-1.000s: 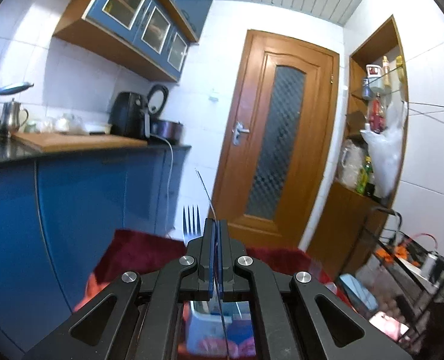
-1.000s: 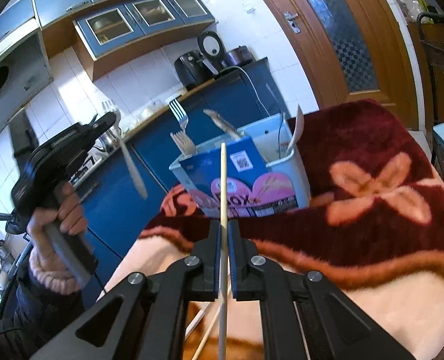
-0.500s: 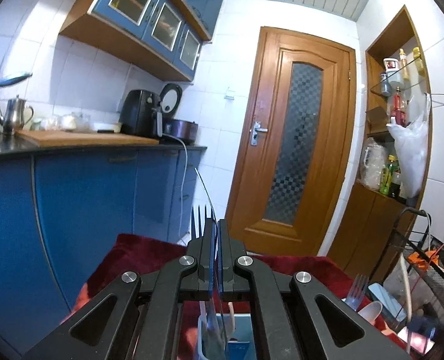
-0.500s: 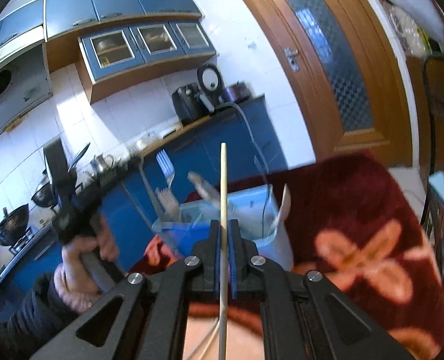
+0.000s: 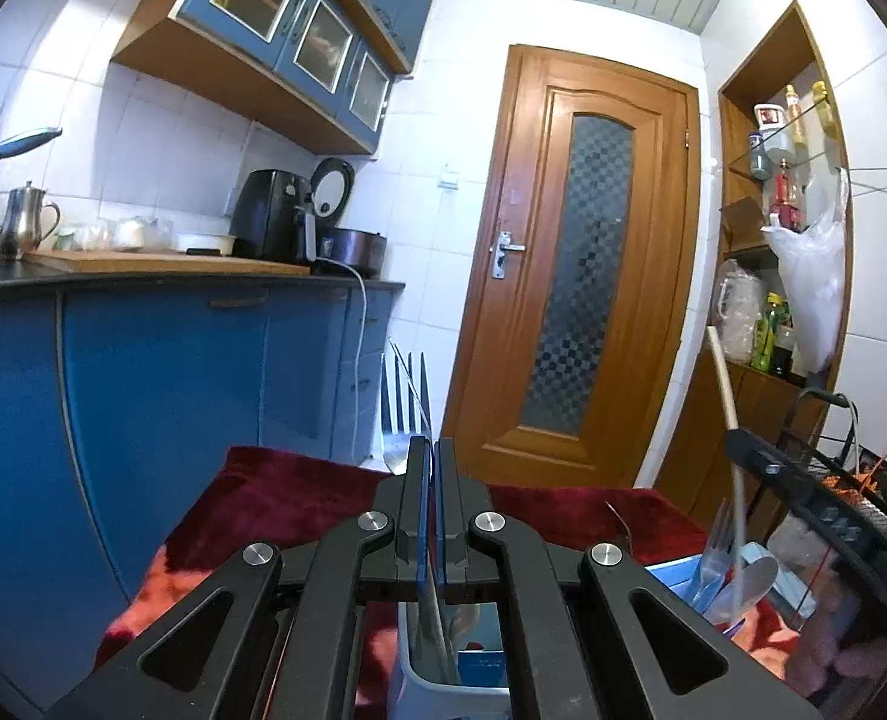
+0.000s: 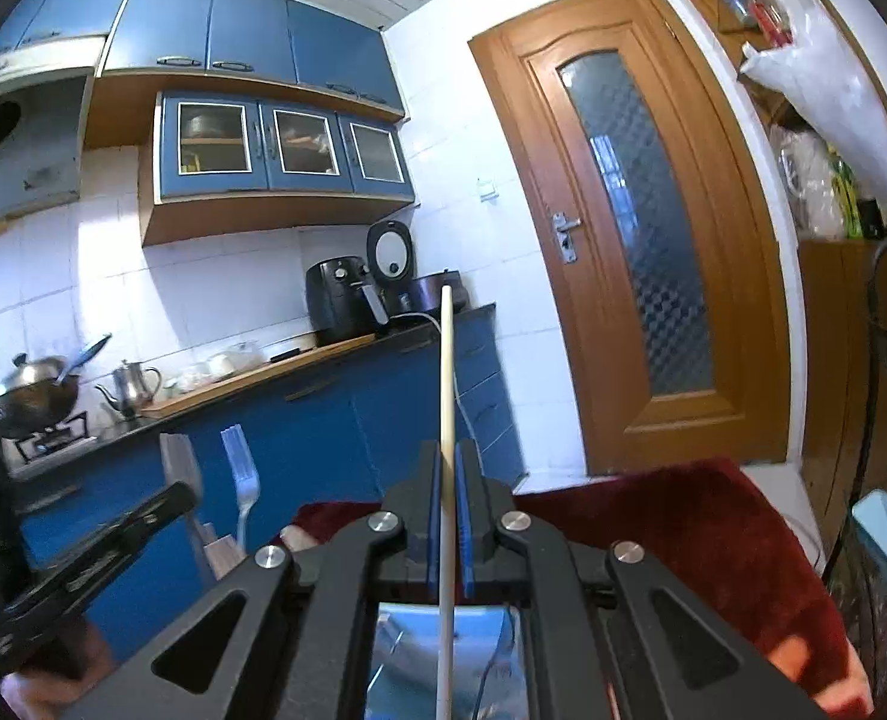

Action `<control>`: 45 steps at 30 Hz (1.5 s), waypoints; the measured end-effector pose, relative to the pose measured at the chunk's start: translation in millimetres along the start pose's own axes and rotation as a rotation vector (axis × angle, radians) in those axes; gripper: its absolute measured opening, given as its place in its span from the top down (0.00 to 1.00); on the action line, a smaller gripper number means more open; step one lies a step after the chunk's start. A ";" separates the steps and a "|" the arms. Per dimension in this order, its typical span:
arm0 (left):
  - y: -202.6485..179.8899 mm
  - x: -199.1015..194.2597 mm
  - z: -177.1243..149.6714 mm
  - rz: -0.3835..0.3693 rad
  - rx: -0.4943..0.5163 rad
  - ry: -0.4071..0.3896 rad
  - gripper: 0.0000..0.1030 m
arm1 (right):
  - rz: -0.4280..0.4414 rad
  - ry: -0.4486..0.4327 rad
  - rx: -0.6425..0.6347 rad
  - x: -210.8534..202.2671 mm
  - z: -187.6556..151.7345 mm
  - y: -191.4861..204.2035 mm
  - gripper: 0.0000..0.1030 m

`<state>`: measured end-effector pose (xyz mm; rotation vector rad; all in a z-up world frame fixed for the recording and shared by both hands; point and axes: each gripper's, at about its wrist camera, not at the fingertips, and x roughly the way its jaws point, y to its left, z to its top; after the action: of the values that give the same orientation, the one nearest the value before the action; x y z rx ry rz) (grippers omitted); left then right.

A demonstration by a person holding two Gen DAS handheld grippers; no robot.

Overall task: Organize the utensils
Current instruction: 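Lower the fork and chopstick into the holder and open both tools, then move both open tools back down to the last chopsticks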

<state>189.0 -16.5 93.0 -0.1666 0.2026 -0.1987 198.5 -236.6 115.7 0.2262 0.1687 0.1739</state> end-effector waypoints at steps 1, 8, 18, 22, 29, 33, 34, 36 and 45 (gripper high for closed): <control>-0.4 -0.6 -0.4 -0.003 0.002 -0.004 0.99 | -0.003 -0.003 -0.010 4.3 -0.8 1.9 0.94; -3.1 -4.3 -2.5 -0.013 0.012 -0.024 0.99 | -0.011 -0.005 -0.072 10.2 -13.6 11.9 0.94; 1.7 -13.8 -2.0 -0.036 -0.017 -0.026 0.99 | 0.004 0.056 -0.144 -16.6 -29.3 21.5 0.94; 6.9 -15.3 0.5 -0.047 -0.050 -0.032 0.99 | 0.008 0.088 -0.172 -22.5 -35.1 26.6 0.94; 2.8 -10.7 3.1 -0.041 -0.046 -0.040 0.99 | 0.018 0.118 -0.176 -25.2 -42.2 28.7 0.94; -2.5 -5.0 -8.1 -0.047 -0.022 0.018 0.99 | 0.041 0.145 -0.138 -26.5 -42.9 22.3 0.93; -2.6 -4.8 -10.1 -0.046 -0.025 0.028 0.99 | 0.044 0.153 -0.123 -26.9 -42.6 20.2 0.93; -2.5 -3.7 -14.1 -0.057 -0.031 0.063 0.98 | 0.046 0.156 -0.113 -28.8 -42.6 18.3 0.87; 1.8 -18.5 -23.8 -0.046 -0.033 0.115 0.76 | 0.045 0.112 -0.089 -50.2 -34.3 19.6 0.74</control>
<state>166.5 -14.3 73.1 -0.1925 0.3163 -0.2510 140.4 -220.1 94.7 0.1319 0.2671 0.2384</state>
